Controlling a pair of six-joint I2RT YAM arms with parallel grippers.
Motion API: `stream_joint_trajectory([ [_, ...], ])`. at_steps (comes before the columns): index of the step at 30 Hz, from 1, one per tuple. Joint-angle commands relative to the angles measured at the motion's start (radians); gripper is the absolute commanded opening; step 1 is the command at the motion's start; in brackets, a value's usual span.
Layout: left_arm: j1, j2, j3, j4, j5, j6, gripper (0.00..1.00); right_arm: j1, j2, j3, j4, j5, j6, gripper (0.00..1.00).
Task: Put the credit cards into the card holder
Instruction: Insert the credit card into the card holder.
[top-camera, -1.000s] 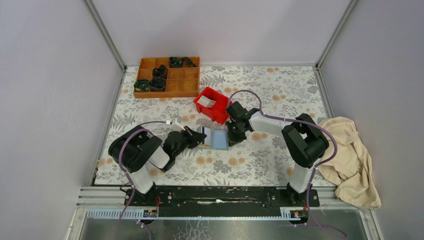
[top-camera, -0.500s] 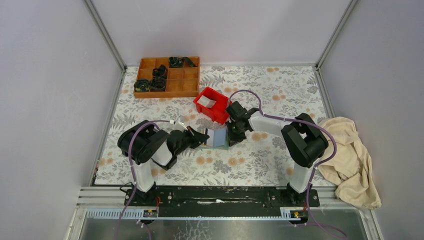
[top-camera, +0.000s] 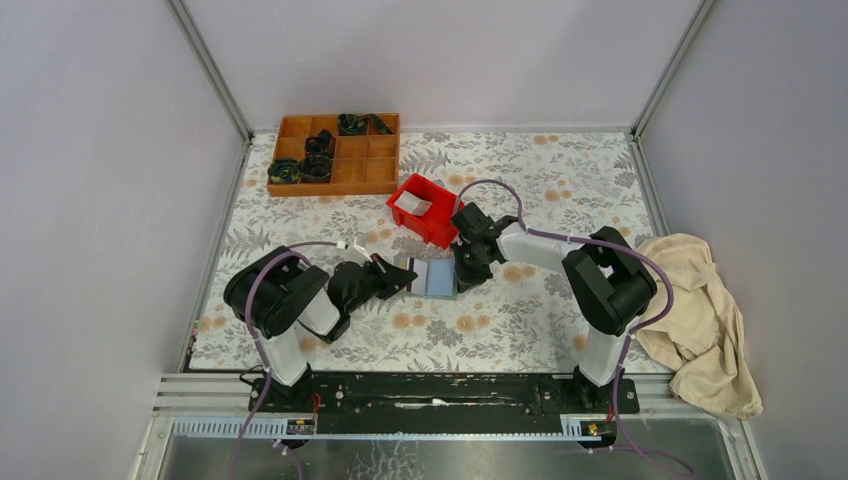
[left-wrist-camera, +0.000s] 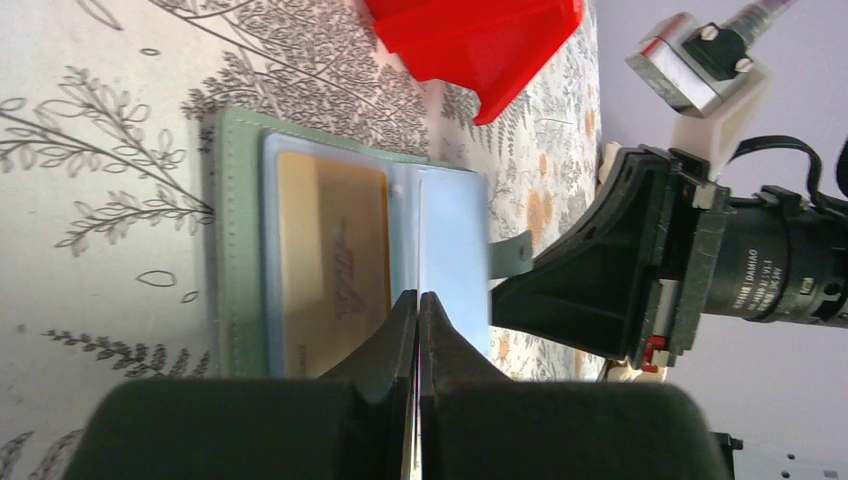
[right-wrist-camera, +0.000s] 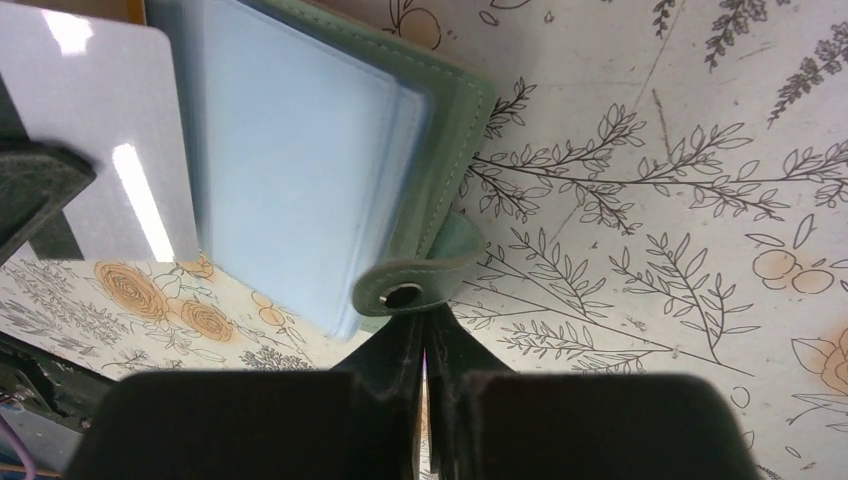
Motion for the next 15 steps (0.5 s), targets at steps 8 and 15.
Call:
stream_joint_trajectory([
  [8,0.004,-0.027,-0.004,0.041,0.031,-0.003,0.0,0.012,0.025,-0.022,-0.035,0.106,-0.029,0.06],
  [15,0.004,-0.017,-0.003,0.022,-0.002,0.008,0.0,0.012,0.024,-0.02,-0.035,0.102,-0.03,0.06],
])
